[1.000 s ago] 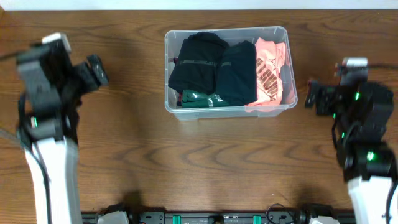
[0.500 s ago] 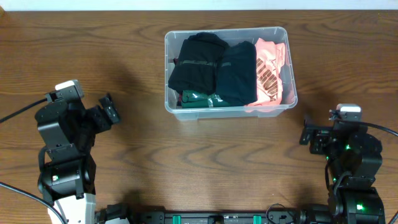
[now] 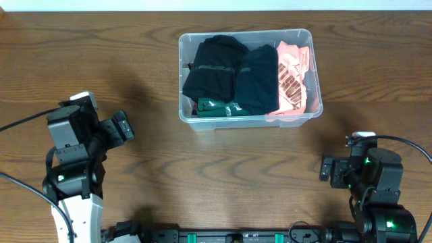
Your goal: Pack container
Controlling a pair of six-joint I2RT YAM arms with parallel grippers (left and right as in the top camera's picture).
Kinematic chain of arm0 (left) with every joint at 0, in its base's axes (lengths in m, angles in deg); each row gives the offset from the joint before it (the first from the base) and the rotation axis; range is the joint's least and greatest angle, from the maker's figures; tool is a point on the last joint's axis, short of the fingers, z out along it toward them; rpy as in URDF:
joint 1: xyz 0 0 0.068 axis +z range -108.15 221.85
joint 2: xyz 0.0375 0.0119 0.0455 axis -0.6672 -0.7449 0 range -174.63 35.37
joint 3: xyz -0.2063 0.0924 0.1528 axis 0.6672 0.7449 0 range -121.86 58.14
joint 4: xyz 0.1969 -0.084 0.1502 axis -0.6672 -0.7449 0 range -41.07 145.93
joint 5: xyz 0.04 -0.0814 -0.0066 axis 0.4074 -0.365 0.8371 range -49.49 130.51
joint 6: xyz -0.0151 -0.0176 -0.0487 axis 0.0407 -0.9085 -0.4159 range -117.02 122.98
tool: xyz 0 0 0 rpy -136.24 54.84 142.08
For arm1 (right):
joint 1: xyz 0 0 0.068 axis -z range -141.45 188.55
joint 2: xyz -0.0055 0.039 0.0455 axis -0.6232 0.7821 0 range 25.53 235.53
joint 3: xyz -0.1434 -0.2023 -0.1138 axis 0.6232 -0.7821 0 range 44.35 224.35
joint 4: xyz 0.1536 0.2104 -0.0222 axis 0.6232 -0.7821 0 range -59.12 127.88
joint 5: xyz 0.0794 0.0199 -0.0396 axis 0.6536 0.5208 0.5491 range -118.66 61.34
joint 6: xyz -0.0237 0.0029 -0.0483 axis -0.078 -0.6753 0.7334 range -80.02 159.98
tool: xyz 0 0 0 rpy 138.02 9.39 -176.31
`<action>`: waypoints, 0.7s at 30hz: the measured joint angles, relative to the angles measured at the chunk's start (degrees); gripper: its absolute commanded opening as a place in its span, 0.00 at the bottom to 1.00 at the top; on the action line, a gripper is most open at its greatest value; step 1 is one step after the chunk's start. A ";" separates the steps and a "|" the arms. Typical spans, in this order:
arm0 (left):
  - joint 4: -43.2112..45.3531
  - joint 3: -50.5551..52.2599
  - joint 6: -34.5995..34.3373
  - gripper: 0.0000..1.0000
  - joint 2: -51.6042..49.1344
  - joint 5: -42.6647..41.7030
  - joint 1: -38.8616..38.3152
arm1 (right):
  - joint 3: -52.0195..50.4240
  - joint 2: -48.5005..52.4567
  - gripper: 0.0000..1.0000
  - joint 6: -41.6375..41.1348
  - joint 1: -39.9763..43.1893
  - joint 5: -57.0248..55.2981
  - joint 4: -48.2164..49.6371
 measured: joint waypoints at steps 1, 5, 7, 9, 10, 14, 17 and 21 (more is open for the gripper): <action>-0.02 0.00 -0.02 0.98 -0.48 0.00 0.00 | 0.02 0.00 0.99 0.00 0.00 -0.02 -0.68; 0.00 0.00 0.00 0.98 -2.34 -0.02 0.00 | 0.00 -0.24 0.99 0.00 -0.09 -0.02 -1.99; -0.02 0.00 0.00 0.98 -3.13 0.00 0.00 | -0.02 -1.49 0.99 0.00 -0.22 -0.02 -2.32; 0.00 0.00 0.00 0.98 -4.13 0.00 0.00 | -0.04 -3.78 0.99 -0.02 -0.94 -0.17 -3.08; 0.00 0.00 -0.02 0.98 -4.66 0.00 0.00 | -0.04 -5.53 0.99 -0.02 -1.22 -0.09 -3.65; -0.02 0.00 0.00 0.98 -6.16 0.02 0.00 | -0.11 -13.29 0.99 0.00 -1.79 -0.02 -5.86; 0.00 0.00 0.00 0.98 -7.08 0.02 0.00 | -0.61 -20.33 0.99 -0.02 -2.38 0.00 -6.69; -0.02 0.00 -0.02 0.98 -7.76 0.04 0.00 | -3.74 -30.12 0.99 -0.02 -3.52 0.28 -6.49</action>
